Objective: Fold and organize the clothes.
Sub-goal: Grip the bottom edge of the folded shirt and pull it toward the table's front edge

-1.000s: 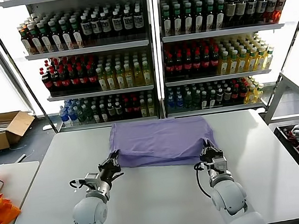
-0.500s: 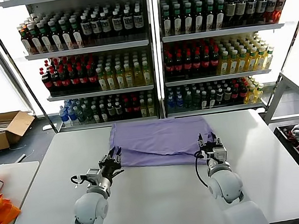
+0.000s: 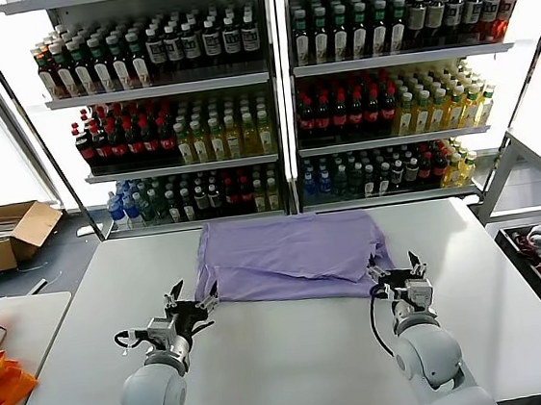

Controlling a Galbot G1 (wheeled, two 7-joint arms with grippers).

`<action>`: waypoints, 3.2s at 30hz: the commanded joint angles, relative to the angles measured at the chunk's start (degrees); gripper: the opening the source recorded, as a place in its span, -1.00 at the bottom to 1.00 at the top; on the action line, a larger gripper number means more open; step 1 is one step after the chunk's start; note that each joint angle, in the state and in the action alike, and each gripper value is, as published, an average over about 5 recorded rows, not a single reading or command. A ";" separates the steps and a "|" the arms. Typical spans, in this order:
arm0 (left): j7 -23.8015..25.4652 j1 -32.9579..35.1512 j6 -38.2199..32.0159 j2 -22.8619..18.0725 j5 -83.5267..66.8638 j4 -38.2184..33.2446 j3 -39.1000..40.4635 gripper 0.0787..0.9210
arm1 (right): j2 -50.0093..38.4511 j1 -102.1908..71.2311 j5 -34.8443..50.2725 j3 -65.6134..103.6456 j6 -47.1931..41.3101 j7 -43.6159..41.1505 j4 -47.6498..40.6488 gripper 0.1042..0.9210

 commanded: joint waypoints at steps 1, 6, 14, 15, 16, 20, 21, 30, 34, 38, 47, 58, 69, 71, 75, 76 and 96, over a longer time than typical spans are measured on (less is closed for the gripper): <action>-0.23 5.06 1.33 0.22 1.83 -5.23 -1.22 0.76 | -0.43 -4.15 0.45 0.22 -0.61 0.48 4.49 0.76; -0.22 6.18 1.26 0.12 0.56 -5.30 -1.29 0.77 | -1.41 -5.51 0.88 1.04 -1.85 1.02 4.32 0.76; -2.84 2.99 1.24 -0.41 -5.30 -2.56 -0.55 0.77 | -2.43 -4.53 1.10 1.84 -3.19 1.00 1.53 0.76; -2.93 2.57 1.18 -0.34 -5.41 -2.09 -0.42 0.77 | -2.43 -4.18 1.10 1.84 -3.32 1.02 0.93 0.76; -2.91 2.17 1.04 -0.27 -5.21 -1.63 -0.28 0.77 | -2.38 -3.81 1.10 1.79 -3.42 1.02 0.39 0.76; -3.07 0.25 0.69 -0.13 -5.29 0.21 0.12 0.77 | -1.76 -2.13 0.84 0.98 -3.89 1.15 -1.39 0.76; -3.15 -0.27 0.67 -0.11 -5.46 0.65 0.18 0.77 | -1.57 -1.74 0.73 0.73 -4.05 1.24 -1.69 0.76; -3.16 -3.68 0.72 0.39 -5.90 5.46 1.35 0.77 | -1.23 0.77 0.19 -0.42 -4.67 1.97 -4.58 0.76; -3.02 -4.76 0.75 0.34 -5.87 7.02 2.08 0.77 | -1.57 1.33 0.22 -0.44 -4.62 1.90 -5.77 0.76; -2.88 -5.67 0.77 -0.01 -5.76 8.62 2.91 0.77 | -1.67 1.76 0.22 -0.62 -4.61 1.72 -6.67 0.76; -2.64 -6.35 0.98 -0.03 -5.03 11.20 3.69 0.71 | -1.05 2.49 0.15 -1.68 -3.85 0.20 -8.60 0.42; -1.71 -4.81 1.23 0.08 -4.25 11.12 4.05 -0.01 | -0.83 0.59 0.35 -1.88 -2.37 -0.72 -8.09 -0.37; -1.12 -4.68 0.86 0.34 -3.83 11.43 3.90 -0.77 | -0.93 -0.39 0.55 -1.68 -1.48 -1.80 -7.89 -0.96; -1.02 -4.60 0.37 0.41 -3.84 11.19 3.63 -0.88 | -1.08 -0.78 0.54 -1.71 -1.36 -2.12 -7.44 -0.96; -0.90 -3.73 -0.51 0.51 -3.73 9.44 3.18 -0.98 | -1.31 -1.61 0.65 -1.57 -1.35 -2.47 -5.48 -0.96; -0.91 -3.29 -0.71 0.57 -3.59 8.58 3.07 -0.98 | -1.35 -1.87 0.71 -1.46 -1.42 -2.47 -4.80 -0.96; -1.18 23.95 -1.39 1.41 -0.53 -23.44 -0.95 -0.99 | -4.59 -19.19 2.09 0.73 -4.87 1.80 16.64 -0.96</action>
